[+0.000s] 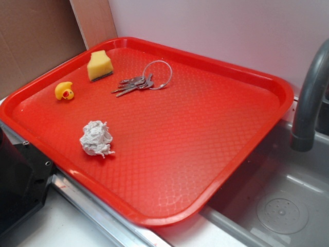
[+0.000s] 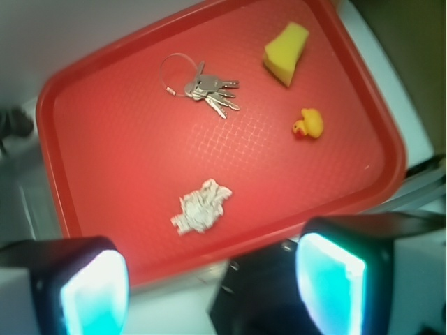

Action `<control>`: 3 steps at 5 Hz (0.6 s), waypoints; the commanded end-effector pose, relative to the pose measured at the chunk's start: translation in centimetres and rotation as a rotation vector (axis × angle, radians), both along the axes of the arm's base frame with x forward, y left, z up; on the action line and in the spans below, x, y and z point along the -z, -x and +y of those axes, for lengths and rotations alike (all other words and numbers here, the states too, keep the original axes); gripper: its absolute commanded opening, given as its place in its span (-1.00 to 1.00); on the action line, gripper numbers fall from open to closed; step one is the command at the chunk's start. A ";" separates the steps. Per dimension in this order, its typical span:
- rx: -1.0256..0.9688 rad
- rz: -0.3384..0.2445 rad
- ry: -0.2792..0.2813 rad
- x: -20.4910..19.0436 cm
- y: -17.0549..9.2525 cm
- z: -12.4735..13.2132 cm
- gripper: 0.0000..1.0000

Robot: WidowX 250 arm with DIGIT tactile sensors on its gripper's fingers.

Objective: Grab the yellow duck.

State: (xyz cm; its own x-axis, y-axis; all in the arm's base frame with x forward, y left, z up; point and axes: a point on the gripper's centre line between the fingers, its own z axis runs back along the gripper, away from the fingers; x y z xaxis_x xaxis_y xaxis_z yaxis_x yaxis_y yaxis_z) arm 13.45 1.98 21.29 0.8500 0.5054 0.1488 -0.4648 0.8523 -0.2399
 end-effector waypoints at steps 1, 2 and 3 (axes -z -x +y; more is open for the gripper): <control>-0.380 -0.113 -0.037 3.5 -2.1 4.5 1.00; -0.470 -0.163 -0.100 6.1 -2.7 6.2 1.00; -0.489 -0.137 -0.160 8.8 -3.6 7.9 1.00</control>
State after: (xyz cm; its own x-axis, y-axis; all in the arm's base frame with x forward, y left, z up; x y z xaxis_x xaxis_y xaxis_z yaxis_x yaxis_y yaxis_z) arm 17.23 9.36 11.45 0.4965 0.8057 0.3230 -0.7984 0.5699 -0.1943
